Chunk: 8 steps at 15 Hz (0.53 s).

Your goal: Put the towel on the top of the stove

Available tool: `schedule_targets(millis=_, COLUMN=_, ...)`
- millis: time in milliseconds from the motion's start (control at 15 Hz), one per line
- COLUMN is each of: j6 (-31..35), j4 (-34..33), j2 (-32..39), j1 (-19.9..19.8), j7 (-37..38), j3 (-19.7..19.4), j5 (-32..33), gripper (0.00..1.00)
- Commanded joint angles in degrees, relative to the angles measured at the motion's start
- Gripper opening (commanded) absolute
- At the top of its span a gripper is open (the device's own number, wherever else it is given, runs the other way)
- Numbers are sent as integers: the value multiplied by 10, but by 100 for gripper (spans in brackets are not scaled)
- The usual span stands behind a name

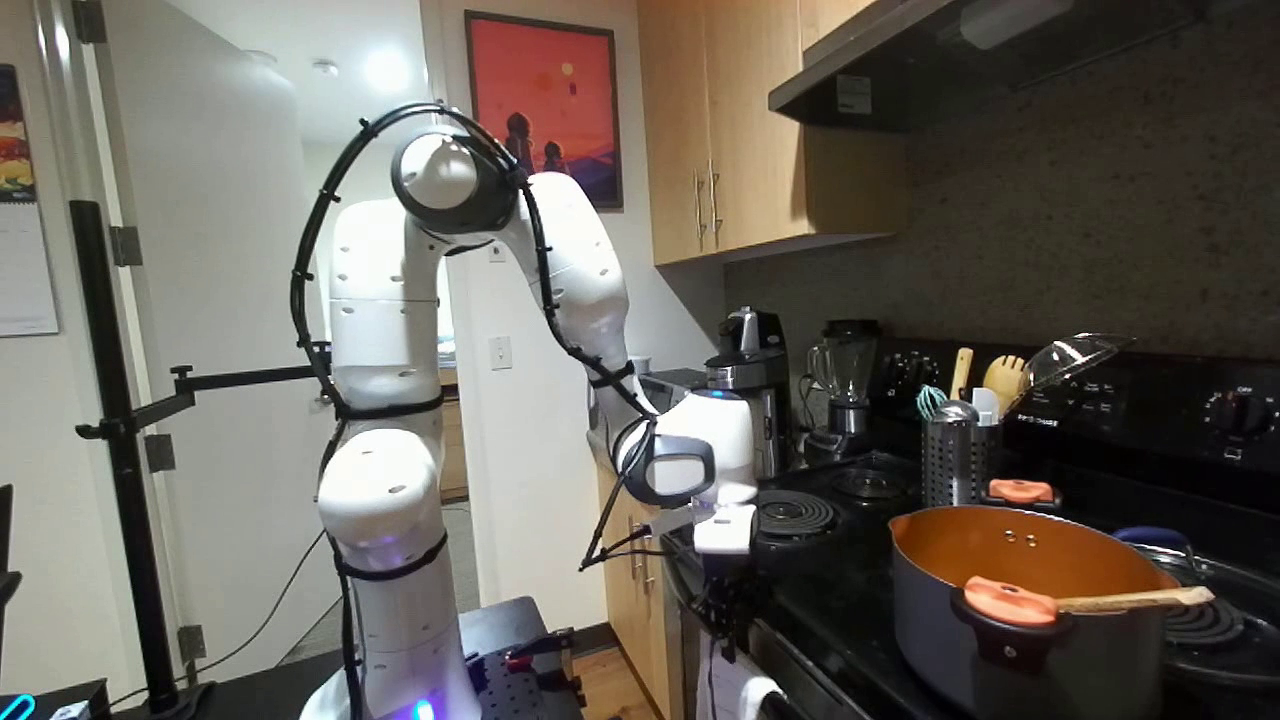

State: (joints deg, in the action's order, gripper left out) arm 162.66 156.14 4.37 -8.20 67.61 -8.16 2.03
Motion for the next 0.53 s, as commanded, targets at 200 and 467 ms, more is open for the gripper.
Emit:
schedule_targets(millis=200, j6=8, j4=33, j2=-65, j1=8, j7=-53, j3=1, j5=-46, gripper=0)
schedule_targets(millis=467, j6=-3, j4=44, j2=-113, j1=8, j7=-84, j3=6, j5=-74, gripper=0)
